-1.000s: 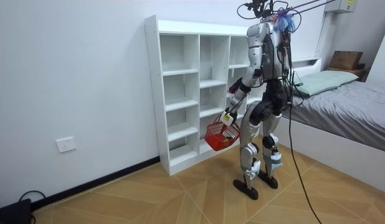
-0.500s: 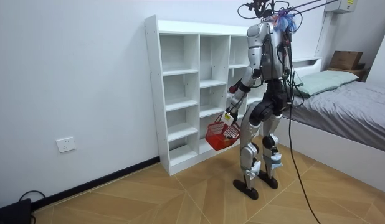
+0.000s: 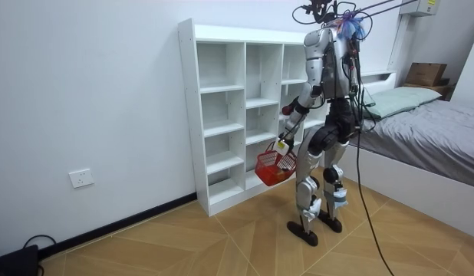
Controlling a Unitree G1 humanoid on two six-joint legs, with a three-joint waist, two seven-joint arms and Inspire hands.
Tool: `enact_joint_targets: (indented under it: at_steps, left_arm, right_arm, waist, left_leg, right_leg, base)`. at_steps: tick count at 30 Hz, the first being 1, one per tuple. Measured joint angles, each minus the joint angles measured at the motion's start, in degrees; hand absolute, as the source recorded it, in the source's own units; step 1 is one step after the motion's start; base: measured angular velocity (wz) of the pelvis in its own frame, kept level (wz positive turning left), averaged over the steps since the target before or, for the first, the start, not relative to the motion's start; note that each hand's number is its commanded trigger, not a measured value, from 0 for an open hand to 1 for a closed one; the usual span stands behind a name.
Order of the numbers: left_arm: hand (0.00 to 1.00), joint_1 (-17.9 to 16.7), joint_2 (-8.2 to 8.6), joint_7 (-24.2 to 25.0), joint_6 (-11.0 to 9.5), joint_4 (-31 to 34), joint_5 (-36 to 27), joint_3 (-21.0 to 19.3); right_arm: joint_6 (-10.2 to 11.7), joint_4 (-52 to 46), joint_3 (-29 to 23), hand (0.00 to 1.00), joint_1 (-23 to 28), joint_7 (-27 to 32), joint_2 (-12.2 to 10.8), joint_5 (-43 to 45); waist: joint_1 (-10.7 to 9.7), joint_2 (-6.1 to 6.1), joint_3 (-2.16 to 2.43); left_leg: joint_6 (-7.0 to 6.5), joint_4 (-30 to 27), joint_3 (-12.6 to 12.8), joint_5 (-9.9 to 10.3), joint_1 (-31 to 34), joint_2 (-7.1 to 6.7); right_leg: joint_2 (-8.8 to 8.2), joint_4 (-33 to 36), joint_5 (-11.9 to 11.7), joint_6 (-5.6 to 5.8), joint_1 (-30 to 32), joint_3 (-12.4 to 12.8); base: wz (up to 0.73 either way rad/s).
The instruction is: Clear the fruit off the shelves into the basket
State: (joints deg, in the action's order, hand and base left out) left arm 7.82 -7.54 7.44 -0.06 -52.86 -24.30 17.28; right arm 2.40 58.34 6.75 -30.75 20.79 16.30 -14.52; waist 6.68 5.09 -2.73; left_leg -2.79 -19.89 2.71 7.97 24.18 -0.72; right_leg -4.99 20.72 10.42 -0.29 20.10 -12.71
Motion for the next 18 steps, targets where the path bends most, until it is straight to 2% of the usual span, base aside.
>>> enact_joint_targets:
  at_steps: [13,18]
  left_arm:
    - [1.0,0.6,0.41,-0.3,1.7,0.0,-2.6,-0.1]
    - [1.0,0.7,0.43,-0.3,2.3,0.0,-2.6,-0.1]
  right_arm:
    - [0.0,-0.2,-0.1,0.0,-0.3,1.7,0.0,-1.6]
    - [-0.1,-0.2,-0.2,0.0,-0.5,1.7,0.0,-2.0]
  waist:
    - [0.3,-0.78,0.2]
    - [0.2,-1.18,0.44]
  left_leg:
    - [0.0,-0.3,-0.3,0.0,0.3,0.02]
    - [0.0,-0.4,-0.4,0.0,0.3,0.02]
  right_leg:
    - [0.04,0.1,0.0,-0.01,0.2,0.0]
    - [0.03,0.1,0.0,-0.02,0.2,-0.1]
  base:
    - [0.01]
    - [0.0]
